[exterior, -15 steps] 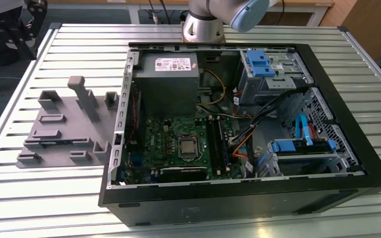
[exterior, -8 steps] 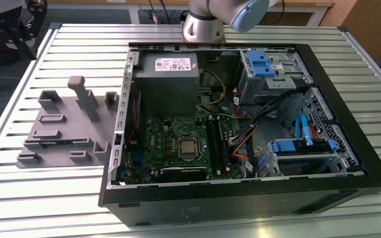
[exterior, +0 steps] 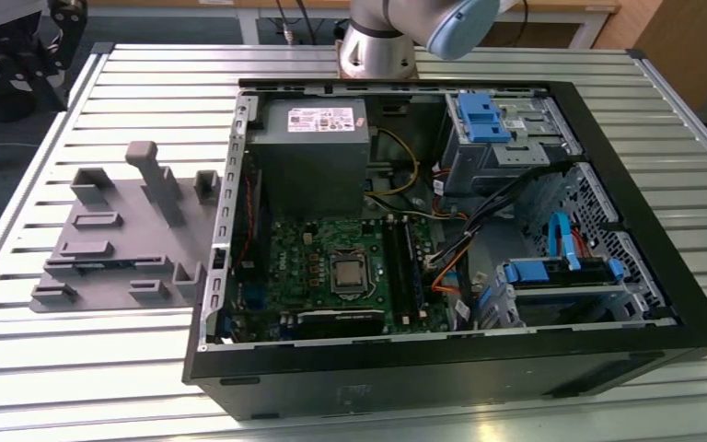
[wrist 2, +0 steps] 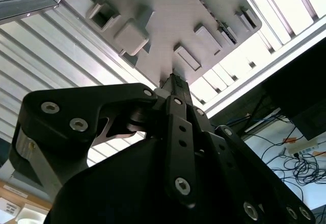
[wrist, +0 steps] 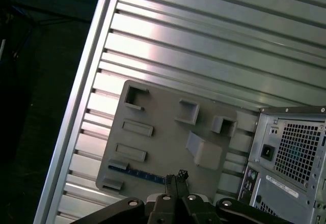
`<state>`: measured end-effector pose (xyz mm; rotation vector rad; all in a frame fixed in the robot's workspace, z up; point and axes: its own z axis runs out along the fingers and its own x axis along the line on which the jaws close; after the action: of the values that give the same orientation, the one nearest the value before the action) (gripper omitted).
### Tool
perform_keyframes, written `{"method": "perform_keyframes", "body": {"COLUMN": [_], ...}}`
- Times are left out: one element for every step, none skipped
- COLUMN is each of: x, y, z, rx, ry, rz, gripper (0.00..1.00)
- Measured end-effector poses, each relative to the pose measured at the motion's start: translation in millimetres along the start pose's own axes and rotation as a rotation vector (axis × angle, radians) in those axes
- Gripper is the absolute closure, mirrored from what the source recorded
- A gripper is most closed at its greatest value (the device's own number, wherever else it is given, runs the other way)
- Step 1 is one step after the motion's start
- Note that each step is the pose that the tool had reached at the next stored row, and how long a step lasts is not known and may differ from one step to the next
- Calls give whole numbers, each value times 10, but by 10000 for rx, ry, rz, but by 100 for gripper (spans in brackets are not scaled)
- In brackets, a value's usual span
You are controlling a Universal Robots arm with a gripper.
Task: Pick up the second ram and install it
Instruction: 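Pick up the second ram and move it above second insertion slot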
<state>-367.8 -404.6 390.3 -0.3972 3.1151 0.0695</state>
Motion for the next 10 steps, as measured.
{"method": "perform_keyframes", "body": {"x": [0,0,0,1,1,1,1,2,2,2], "y": [0,0,0,0,0,0,0,1,1,1], "z": [0,0,0,0,0,0,0,0,0,0], "rx": [0,0,0,0,0,0,-1,-1,-1,-1], "ry": [1,2,3,4,4,5,5,6,7,8], "rz": [-16,-32,-47,-65,-81,-97,-113,-128,-143,-159], "gripper": [89,89,89,89,89,89,89,89,89,89]}}
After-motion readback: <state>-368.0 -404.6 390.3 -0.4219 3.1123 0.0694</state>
